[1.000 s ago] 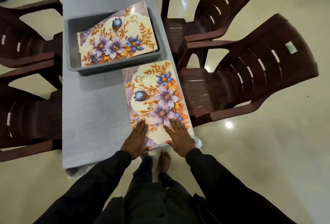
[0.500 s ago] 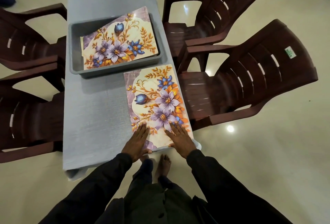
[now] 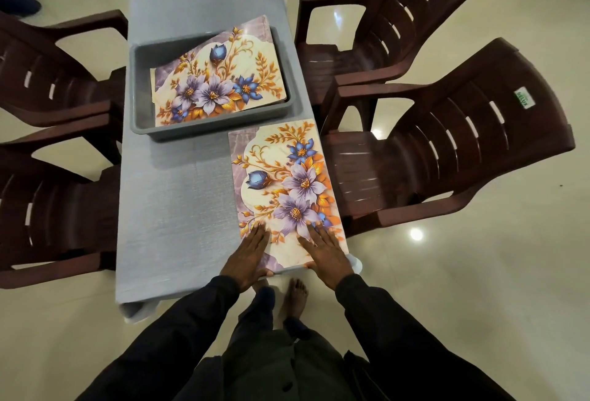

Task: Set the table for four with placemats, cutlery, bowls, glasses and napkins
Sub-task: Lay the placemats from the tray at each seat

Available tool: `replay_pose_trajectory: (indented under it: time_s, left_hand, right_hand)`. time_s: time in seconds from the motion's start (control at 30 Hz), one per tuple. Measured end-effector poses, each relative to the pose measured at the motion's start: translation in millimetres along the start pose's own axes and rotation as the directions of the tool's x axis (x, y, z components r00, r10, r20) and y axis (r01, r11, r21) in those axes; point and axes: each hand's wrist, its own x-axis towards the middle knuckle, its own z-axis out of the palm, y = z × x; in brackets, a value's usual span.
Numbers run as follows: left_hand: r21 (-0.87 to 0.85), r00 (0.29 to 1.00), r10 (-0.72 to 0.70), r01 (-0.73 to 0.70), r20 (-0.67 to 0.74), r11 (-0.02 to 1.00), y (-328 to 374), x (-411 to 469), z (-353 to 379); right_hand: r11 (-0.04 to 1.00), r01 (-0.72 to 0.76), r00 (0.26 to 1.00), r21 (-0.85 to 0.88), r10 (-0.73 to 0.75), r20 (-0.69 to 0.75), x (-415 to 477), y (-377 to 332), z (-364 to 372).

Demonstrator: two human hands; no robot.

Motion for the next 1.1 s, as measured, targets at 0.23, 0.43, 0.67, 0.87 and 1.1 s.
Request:
replay_pose_trajectory:
  time_s: [0.23, 0.43, 0.67, 0.87, 1.1]
  left_hand:
    - [0.007, 1.000, -0.014, 0.014, 0.000, 1.000, 0.6, -0.6, 2.4]
    - [-0.002, 1.000, -0.021, 0.021, -0.013, 1.000, 2.3, -1.1, 3.1]
    - [-0.010, 0.999, -0.025, 0.024, -0.036, 1.000, 2.8, -1.1, 3.6]
    - [0.004, 0.998, -0.031, 0.031, -0.059, 1.000, 3.0, -0.8, 6.0]
    - [0.019, 0.998, -0.057, 0.058, -0.038, 0.998, 4.1, 0.6, 5.8]
  right_hand:
    - [0.999, -0.033, 0.999, 0.011, 0.033, -0.019, -2.9, -6.0, 3.3]
    - [0.998, -0.054, 0.999, 0.018, 0.054, 0.004, -2.1, -8.6, 0.9]
    - [0.999, -0.029, 0.999, 0.030, 0.029, -0.022, -3.8, -11.2, -3.8]
    - [1.000, -0.005, 1.000, -0.011, 0.005, 0.007, -3.1, -11.4, -4.5]
    - [1.000, -0.013, 1.000, -0.005, 0.013, -0.012, -2.8, -13.4, -1.8]
